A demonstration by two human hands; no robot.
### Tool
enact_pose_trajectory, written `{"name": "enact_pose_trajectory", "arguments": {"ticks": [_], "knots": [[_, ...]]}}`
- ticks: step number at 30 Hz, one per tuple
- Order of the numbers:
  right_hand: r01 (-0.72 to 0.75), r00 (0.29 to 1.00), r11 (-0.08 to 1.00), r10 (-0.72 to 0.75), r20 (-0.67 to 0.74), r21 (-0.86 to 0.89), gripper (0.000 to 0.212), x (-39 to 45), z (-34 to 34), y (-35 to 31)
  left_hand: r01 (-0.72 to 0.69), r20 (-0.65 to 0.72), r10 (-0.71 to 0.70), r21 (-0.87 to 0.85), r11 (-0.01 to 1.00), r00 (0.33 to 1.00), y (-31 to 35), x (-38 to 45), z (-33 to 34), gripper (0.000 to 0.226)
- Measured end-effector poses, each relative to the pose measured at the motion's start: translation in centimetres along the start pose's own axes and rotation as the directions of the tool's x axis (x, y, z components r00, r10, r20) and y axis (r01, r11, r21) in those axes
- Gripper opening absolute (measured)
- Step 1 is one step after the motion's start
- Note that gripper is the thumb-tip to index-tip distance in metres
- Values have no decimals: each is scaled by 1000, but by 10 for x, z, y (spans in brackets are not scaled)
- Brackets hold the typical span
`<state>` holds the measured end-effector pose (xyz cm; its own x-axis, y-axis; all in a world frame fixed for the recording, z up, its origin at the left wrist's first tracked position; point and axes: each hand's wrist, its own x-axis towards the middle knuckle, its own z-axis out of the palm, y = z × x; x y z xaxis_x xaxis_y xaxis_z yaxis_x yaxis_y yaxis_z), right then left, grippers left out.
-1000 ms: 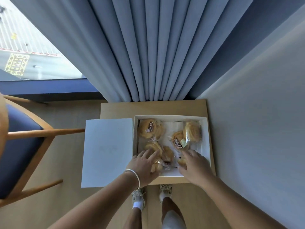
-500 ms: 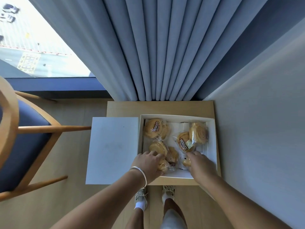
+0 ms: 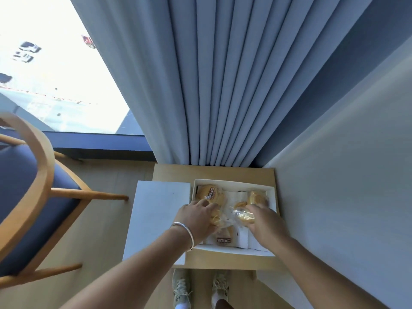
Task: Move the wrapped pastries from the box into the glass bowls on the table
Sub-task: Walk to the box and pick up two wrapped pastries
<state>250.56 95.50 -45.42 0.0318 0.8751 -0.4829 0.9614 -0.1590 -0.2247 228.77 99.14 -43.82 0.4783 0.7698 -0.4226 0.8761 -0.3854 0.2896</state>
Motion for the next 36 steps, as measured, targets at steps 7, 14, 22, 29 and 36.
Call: {"name": "enact_pose_trajectory", "arguments": {"ticks": [7,14,22,29,36], "knots": [[66,988,996,-73,-135,-57,34,-14,-66,-44,30,-142,-29,0,1000,989,-10,-37,-61,50],[166,948,982,-183,-260,-86,38,-32,-126,-107,66,-303,-57,22,998,951,-32,-81,-128,43],[319,834,935,-353,-425,-153,41,-51,-199,-187,150,-531,-113,27,988,840,-58,-143,-213,43],[494,722,847,-525,-451,-197,35,-58,-230,-242,323,-646,-258,-19,946,718,-74,-201,-241,44],[670,595,706,-696,-402,-230,36,-62,-218,-292,520,-695,-448,-124,845,562,-86,-270,-221,47]]}}
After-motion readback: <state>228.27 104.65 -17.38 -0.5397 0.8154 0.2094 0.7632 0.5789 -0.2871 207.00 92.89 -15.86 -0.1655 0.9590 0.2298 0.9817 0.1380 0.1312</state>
